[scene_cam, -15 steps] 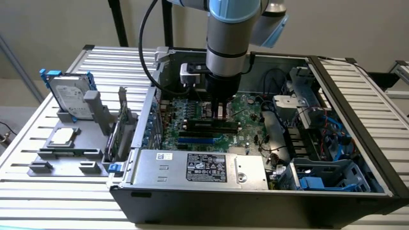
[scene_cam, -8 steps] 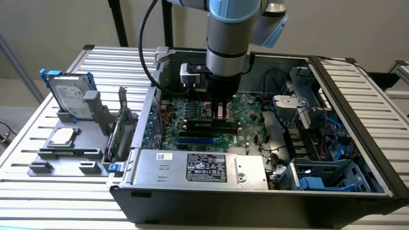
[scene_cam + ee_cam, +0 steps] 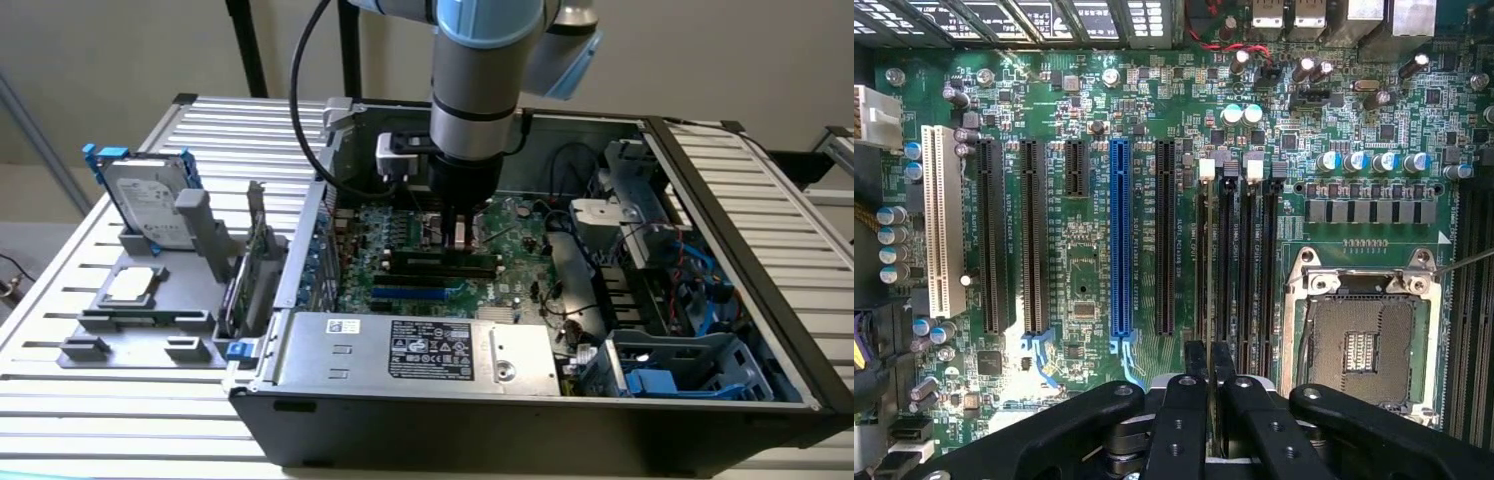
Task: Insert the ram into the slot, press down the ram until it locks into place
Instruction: 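Insert the ram into the slot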
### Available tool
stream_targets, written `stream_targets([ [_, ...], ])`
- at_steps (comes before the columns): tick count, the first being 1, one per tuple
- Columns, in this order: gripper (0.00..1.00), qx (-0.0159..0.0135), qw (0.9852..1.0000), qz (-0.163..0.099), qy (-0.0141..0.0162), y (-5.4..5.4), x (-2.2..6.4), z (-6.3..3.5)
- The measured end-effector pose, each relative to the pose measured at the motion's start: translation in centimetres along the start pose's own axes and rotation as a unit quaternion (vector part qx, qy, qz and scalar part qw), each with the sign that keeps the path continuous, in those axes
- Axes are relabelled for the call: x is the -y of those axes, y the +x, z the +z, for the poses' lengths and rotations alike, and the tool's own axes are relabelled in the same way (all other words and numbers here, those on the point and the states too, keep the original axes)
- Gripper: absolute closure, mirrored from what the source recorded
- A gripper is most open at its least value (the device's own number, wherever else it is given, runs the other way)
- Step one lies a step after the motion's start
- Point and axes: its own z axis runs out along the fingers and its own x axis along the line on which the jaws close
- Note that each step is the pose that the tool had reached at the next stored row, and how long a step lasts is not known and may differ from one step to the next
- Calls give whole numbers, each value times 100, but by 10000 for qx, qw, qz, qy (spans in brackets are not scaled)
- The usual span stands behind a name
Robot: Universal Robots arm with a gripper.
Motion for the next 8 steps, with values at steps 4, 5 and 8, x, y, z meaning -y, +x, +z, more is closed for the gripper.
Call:
stream_targets([
  [4,87,-1,10000,-2,0,0,0,5],
  [5,87,-1,10000,-2,0,0,0,5],
  [8,87,-1,10000,-2,0,0,0,6],
])
